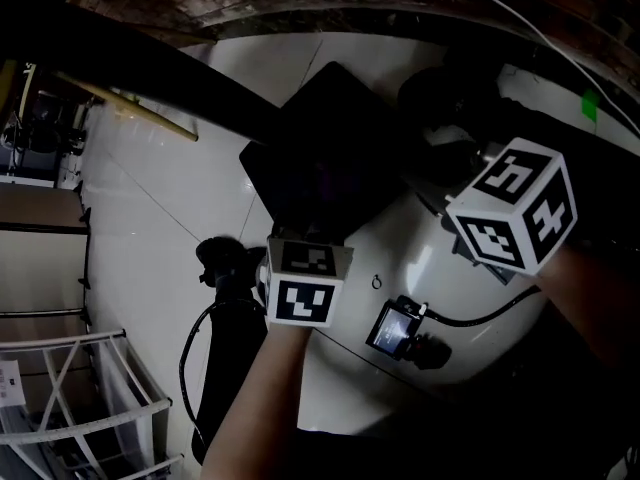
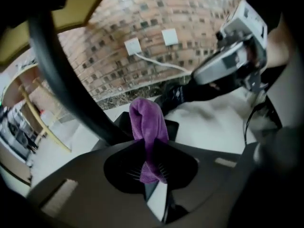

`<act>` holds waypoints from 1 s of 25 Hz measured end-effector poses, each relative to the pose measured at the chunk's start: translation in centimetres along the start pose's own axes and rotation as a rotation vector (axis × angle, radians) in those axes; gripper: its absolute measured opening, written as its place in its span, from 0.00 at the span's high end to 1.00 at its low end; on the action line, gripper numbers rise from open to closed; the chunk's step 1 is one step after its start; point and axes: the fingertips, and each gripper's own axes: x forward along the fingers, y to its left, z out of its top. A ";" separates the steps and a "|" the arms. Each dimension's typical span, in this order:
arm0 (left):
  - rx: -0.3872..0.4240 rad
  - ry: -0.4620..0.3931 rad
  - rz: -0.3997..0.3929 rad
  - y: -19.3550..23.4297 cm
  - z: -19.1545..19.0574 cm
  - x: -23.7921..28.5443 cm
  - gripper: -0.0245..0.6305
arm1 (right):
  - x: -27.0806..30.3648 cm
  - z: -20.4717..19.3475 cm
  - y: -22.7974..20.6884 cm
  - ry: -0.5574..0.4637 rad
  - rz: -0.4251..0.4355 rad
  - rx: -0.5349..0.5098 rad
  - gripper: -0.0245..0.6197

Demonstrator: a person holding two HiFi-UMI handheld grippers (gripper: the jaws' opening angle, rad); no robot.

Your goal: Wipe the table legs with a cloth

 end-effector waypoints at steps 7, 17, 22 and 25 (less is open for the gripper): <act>-0.273 -0.239 -0.035 -2.1 -1.5 -7.6 0.87 | -1.8 -2.8 3.8 0.082 0.076 -0.096 0.96; -0.386 -0.496 -0.102 -5.8 -1.6 -13.7 0.87 | -2.9 -3.8 9.3 0.050 0.271 -0.182 0.96; -0.435 -0.530 -0.102 -5.8 -1.9 -11.7 0.87 | -2.0 -5.0 7.4 0.050 0.250 -0.177 0.96; -0.425 -0.539 -0.107 -5.8 -1.8 -11.2 0.87 | -1.3 -5.0 7.3 0.047 0.259 -0.173 0.96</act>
